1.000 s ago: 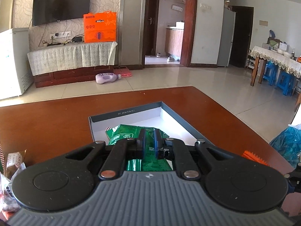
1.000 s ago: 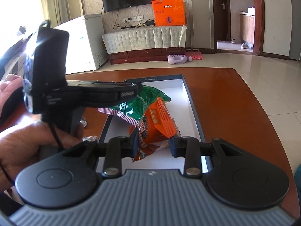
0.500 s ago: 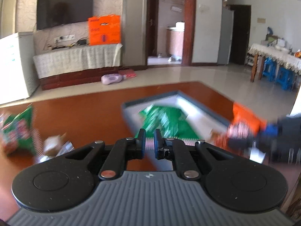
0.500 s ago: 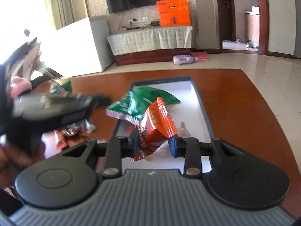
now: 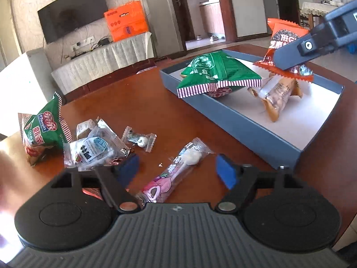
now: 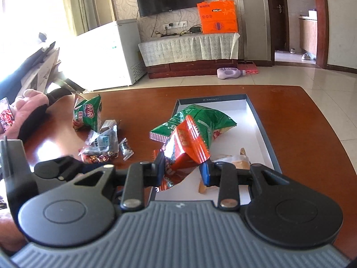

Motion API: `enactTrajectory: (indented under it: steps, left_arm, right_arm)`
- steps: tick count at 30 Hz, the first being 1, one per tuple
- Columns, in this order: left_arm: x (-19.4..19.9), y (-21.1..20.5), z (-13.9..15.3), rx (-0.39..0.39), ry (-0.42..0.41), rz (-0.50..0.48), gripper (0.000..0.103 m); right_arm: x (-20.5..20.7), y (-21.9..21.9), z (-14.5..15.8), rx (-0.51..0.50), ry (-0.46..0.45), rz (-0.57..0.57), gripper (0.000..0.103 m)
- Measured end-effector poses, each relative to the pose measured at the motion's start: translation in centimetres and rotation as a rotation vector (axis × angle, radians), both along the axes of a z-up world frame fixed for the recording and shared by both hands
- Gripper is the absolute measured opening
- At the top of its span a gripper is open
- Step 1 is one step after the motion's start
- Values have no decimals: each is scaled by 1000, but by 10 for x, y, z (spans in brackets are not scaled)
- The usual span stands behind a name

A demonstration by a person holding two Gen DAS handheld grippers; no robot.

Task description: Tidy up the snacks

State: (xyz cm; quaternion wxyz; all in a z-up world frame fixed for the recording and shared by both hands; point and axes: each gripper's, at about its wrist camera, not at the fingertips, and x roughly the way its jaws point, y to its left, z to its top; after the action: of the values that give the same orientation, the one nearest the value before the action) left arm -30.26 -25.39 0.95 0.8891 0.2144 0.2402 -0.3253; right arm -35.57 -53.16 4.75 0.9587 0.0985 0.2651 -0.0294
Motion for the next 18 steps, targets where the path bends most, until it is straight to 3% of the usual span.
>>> enactTrajectory:
  steps: [3,4,5,7,11,18]
  left_arm:
    - [7,2,-3,-20,16,-13,80]
    - [10,3,-3,-38,41,-12,71]
    - [14,6,-3,-60,67,-15,49]
    - [19,8,-1,-90,111,-24,28]
    - [18,6,2,-107,119,-26,18]
    - [11,10,23,-195,110,-33,16]
  right_arm:
    - [1,-1,0,6,0,-5,35]
    - [1,-1,0,7,0,-4,35]
    - [2,-1,0,5,1,-4,35]
    - [2,0,-1,1,2,0,35]
    - [2,-1,-1,1,5,-4,35]
    - [1,-1,-1,2,3,-5,35]
